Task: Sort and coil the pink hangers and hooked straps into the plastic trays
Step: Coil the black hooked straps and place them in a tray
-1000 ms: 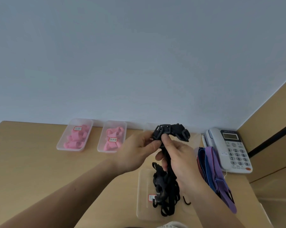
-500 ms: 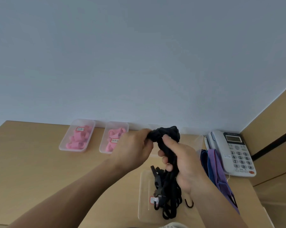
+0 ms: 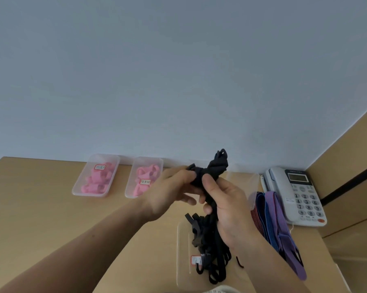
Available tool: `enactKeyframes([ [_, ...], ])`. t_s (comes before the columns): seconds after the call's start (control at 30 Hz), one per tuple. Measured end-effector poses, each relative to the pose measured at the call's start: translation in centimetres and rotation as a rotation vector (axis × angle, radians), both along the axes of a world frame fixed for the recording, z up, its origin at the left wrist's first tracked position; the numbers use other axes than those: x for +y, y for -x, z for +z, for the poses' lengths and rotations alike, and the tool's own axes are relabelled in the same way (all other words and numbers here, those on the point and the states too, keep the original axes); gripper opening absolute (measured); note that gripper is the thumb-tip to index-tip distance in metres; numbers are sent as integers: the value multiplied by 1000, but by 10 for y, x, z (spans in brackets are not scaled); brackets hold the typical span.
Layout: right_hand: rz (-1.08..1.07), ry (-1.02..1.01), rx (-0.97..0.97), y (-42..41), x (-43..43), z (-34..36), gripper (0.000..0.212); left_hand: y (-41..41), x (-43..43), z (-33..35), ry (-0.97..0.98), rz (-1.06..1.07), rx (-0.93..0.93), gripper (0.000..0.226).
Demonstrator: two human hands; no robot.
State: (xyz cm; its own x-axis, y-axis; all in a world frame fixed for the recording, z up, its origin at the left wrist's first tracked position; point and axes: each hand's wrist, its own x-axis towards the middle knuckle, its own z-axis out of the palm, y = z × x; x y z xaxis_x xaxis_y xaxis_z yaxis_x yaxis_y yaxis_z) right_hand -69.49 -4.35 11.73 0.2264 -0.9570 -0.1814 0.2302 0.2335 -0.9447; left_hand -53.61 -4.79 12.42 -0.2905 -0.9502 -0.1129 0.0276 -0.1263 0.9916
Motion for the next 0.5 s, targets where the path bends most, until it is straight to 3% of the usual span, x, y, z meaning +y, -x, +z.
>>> enactKeyframes([
  [0.17,43,-18,101,7,2,-6,42,-2,-2,-1,158,0,-214,34],
  [0.3,11,-100,293,12,0,-6,61,-3,0,-4,265,39,-373,22],
  [0.4,22,-139,359,12,-1,-6,66,1,2,-8,533,166,-662,22],
  [0.5,-12,-186,200,8,-3,-3,64,6,4,-13,841,184,-917,25],
])
